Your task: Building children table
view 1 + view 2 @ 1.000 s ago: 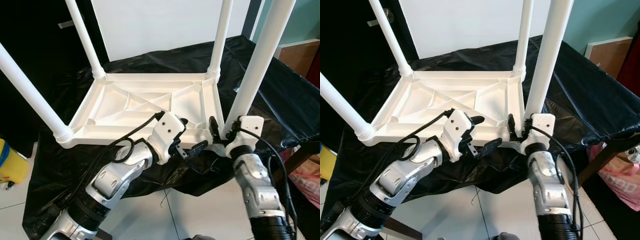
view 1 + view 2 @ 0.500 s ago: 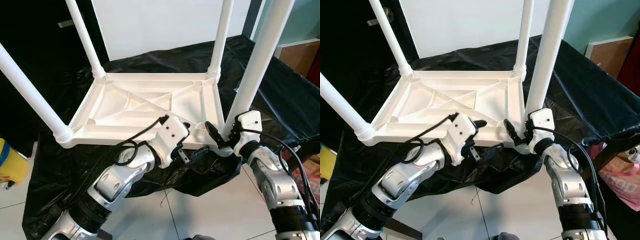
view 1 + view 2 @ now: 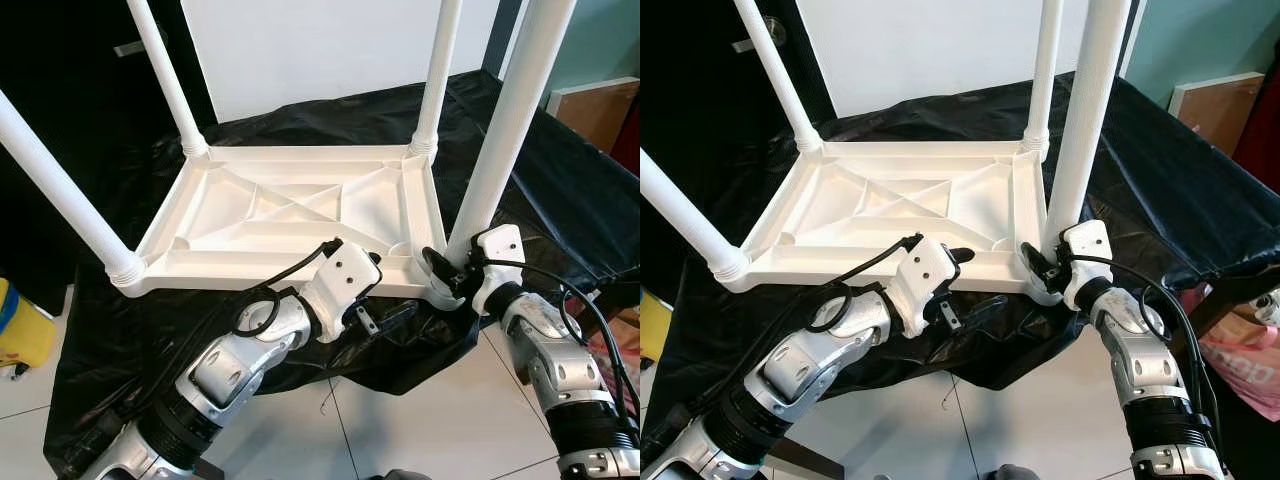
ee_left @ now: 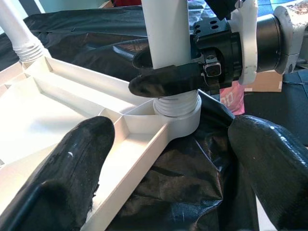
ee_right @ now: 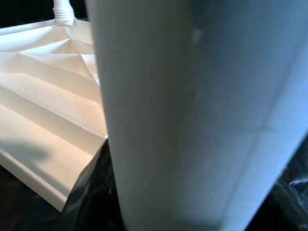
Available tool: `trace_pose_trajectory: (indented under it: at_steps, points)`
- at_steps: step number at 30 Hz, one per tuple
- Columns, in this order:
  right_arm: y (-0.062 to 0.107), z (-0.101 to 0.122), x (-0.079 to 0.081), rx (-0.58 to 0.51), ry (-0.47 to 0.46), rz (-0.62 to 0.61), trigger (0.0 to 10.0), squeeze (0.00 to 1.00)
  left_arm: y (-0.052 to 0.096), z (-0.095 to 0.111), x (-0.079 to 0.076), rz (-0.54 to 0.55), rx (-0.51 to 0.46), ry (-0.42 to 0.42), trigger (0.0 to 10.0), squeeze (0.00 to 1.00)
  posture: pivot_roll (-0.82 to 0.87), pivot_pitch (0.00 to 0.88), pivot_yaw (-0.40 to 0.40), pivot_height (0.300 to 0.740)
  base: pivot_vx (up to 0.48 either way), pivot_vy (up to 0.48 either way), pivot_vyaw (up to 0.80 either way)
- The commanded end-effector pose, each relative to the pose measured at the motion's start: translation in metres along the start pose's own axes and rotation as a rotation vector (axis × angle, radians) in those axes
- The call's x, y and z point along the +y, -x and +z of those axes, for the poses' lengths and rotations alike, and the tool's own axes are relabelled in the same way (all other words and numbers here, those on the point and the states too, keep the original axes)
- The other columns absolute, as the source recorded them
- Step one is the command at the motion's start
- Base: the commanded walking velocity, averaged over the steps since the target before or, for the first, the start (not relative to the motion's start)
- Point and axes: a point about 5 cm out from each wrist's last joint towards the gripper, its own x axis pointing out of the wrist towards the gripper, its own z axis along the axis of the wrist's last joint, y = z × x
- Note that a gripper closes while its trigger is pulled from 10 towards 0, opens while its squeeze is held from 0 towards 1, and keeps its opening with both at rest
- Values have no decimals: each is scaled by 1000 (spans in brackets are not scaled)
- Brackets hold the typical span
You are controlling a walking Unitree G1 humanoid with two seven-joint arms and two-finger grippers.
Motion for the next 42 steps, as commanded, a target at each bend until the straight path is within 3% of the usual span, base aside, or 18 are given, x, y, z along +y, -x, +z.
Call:
trace_pose_trajectory:
  at_steps: [1, 5, 6, 13, 15, 17, 19, 24, 28, 31, 32, 34, 42]
  points:
    - [-2, -8, 4, 36, -10, 27, 0, 0, 2, -3, -9, -158, 25, -10, 10000, 0, -190, 65, 39, 740, 0, 0, 0]
    - [-2, -9, 4, 36, -15, 16, 157, 0, 2, -3, -9, -159, 26, -11, 10000, 0, -191, 65, 41, 740, 0, 0, 0]
    - [-2, -10, 4, 39, -18, 1, 10000, 0, 2, -3, -9, -160, 26, -12, 10000, 0, -192, 65, 42, 740, 0, 0, 0]
    - [-5, -12, 9, 48, -27, -55, 10000, 0, 2, -3, -8, -162, 28, -14, 10000, 0, -192, 68, 44, 740, 0, 0, 0]
    - [-6, -13, 16, 49, -62, -132, 10000, 0, 3, -3, -9, -164, 30, -14, 10000, 0, -189, 70, 44, 740, 0, 0, 0]
    - [-6, -13, 16, 49, -62, -132, 10000, 0, 3, -3, -9, -164, 30, -14, 10000, 0, -189, 70, 44, 740, 0, 0, 0]
    - [-6, -15, 20, 62, -96, -234, 10000, 0, 4, -3, -9, -163, 33, -12, 10000, 0, -187, 73, 45, 740, 0, 0, 0]
    - [-6, -15, 20, 62, -96, -234, 10000, 0, 4, -3, -9, -163, 33, -12, 10000, 0, -187, 73, 45, 740, 0, 0, 0]
    - [-3, -26, 28, 110, -158, -452, 10000, 0, 4, -4, -9, -165, 37, -13, 10000, 0, -183, 70, 42, 740, 0, 0, 0]
    - [-3, -26, 29, 116, -170, -495, 10000, 0, 4, -4, -9, -165, 38, -14, 10000, 0, -183, 69, 41, 740, 0, 0, 0]
    - [-2, -29, 30, 134, -197, -583, 10000, 0, 4, -4, -10, -166, 39, -15, 10000, 0, -182, 67, 39, 740, 0, 0, 0]
    - [-2, -29, 30, 142, -209, -628, 10000, 0, 4, -4, -10, -167, 38, -15, 10000, 0, -181, 65, 40, 740, 0, 0, 0]
    - [-5, -27, 36, 143, -232, -657, 10000, 0, 4, -4, -10, -171, 39, -16, 10000, 0, -182, 62, 41, 740, 0, 0, 0]
